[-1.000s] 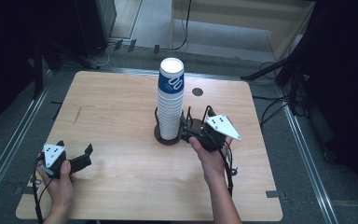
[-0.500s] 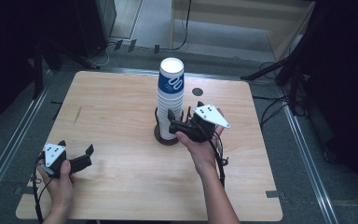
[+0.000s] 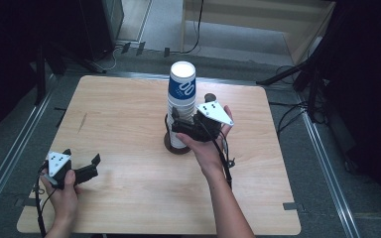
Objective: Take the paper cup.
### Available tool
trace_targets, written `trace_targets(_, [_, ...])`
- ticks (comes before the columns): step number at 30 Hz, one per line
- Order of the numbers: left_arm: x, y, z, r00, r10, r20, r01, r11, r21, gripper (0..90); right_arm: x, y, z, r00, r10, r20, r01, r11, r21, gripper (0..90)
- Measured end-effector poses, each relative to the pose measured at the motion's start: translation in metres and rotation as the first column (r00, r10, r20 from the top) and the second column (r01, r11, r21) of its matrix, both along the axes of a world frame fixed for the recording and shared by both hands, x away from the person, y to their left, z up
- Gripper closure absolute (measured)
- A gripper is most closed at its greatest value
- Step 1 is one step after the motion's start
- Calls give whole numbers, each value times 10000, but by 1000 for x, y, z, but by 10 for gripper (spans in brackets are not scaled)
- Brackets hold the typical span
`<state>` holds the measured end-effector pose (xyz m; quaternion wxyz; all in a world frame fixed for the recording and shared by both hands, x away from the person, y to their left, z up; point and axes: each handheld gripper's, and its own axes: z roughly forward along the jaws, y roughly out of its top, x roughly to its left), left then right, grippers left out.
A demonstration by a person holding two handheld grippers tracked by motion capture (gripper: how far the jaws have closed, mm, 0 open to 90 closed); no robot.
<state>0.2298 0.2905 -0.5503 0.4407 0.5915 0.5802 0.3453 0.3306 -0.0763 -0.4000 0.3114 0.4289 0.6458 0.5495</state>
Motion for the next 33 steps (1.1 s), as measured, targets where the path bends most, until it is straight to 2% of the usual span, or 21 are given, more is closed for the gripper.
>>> trace_targets(17, [1,0,0,10000,-20,-30,20,10000,13,0,11,17,8,9994,-74,352,68,9998,177,0])
trace_targets(25, [1,0,0,10000,-29,-38,29,10000,-16,0,16,24,15,9979,-332,564,320,9992,227,0])
trace_targets(28, [1,0,0,10000,-35,-54,35,10000,-16,0,19,24,18,9967,-440,680,422,9987,272,0])
trace_targets(31, [1,0,0,10000,-19,-70,18,10000,-15,0,20,26,22,9935,-518,1013,487,9983,330,29])
trace_targets(33, [1,0,0,9999,-28,-100,28,10000,12,0,21,27,23,9933,-528,1032,494,9982,353,41])
